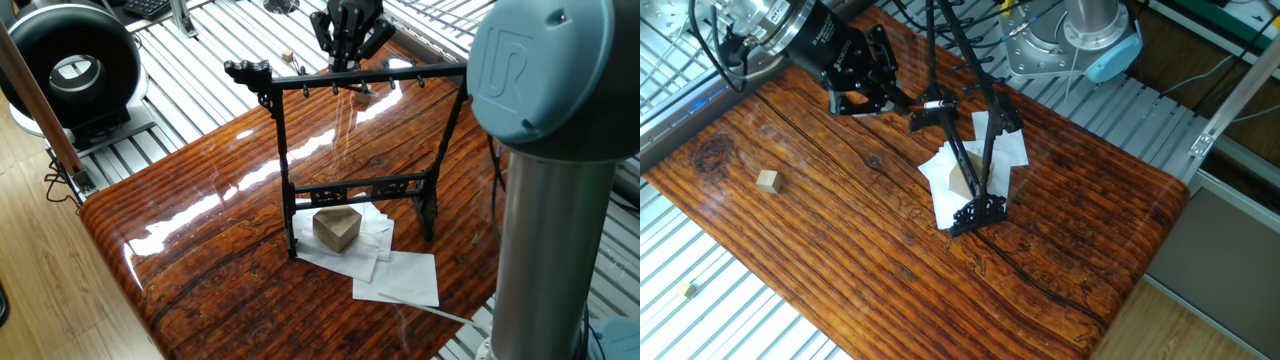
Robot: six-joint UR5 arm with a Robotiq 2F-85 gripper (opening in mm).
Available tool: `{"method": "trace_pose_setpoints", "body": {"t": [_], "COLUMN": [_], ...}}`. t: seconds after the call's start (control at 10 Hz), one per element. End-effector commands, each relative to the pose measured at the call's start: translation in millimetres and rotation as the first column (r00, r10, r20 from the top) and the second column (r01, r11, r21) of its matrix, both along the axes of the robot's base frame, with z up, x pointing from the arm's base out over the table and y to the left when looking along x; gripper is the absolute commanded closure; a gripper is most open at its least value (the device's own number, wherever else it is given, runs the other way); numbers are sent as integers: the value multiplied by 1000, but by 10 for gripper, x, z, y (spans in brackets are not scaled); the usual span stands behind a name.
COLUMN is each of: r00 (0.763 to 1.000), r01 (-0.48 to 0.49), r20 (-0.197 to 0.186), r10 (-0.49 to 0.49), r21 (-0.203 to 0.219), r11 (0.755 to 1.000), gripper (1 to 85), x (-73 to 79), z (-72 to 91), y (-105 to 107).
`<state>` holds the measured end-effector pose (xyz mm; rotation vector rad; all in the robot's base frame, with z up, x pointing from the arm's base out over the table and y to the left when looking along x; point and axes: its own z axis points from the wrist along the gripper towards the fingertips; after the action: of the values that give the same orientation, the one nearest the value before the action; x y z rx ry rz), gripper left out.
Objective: Place the brush on the pen rack
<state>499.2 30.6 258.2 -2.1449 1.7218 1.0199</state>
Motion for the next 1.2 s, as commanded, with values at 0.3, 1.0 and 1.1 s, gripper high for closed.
{"method": "trace_pose_setpoints", "body": {"t": [0.3,1.0,1.1], "r00": [1000,1000,1000], "r01": [-1,13,17], "r20": [-4,-12,-8], "r10": [1,-12,-17], "r21": [20,31,25], "r11": [1000,999,1000], "gripper": [847,847,847], "x": [-44,28,25], "z": [78,59,60], "y": [-31,25,17]}}
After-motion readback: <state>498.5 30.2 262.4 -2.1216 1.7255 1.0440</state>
